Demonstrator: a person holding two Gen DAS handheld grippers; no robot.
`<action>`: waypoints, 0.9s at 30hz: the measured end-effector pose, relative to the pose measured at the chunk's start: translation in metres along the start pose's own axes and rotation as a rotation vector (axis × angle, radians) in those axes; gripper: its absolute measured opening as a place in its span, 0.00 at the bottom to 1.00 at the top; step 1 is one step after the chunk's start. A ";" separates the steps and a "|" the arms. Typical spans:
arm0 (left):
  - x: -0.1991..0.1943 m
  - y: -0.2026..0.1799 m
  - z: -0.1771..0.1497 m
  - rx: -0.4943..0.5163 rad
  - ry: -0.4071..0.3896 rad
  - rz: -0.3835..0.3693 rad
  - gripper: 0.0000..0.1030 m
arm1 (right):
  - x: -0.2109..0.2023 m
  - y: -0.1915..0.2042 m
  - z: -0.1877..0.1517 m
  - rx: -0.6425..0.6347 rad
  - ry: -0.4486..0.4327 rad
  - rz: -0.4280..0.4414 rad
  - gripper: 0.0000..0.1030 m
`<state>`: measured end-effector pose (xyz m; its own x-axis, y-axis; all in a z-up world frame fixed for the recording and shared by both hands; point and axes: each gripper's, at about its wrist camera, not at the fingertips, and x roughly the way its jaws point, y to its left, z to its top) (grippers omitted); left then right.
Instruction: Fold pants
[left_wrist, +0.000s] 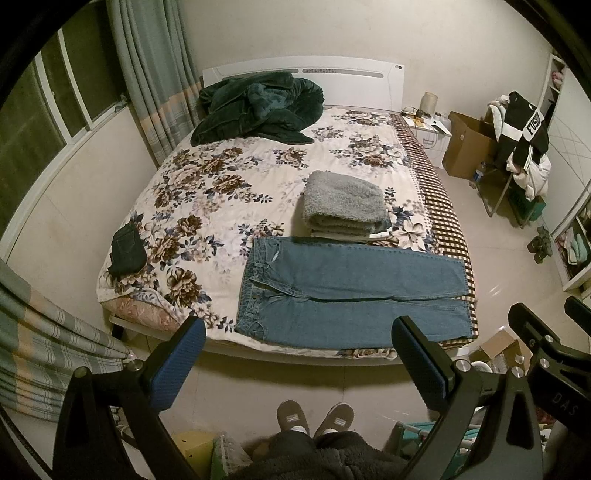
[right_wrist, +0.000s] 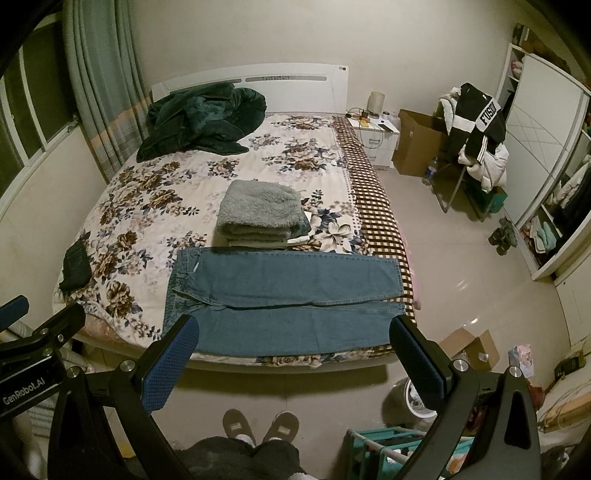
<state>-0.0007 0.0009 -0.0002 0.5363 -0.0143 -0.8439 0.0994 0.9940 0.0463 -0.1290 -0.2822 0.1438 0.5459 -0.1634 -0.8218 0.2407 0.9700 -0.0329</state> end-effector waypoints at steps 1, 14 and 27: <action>0.000 0.000 0.000 -0.001 0.000 0.000 1.00 | -0.001 -0.004 -0.001 -0.001 -0.001 0.000 1.00; 0.000 0.000 0.000 -0.002 -0.001 -0.001 1.00 | -0.003 0.012 -0.005 -0.005 0.002 0.002 1.00; 0.037 -0.006 0.022 -0.046 -0.059 0.106 1.00 | 0.065 -0.001 0.001 0.047 0.036 -0.027 1.00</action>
<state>0.0367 -0.0085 -0.0197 0.5902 0.0863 -0.8026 0.0015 0.9941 0.1081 -0.0929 -0.2936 0.0905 0.5099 -0.1819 -0.8408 0.2927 0.9558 -0.0292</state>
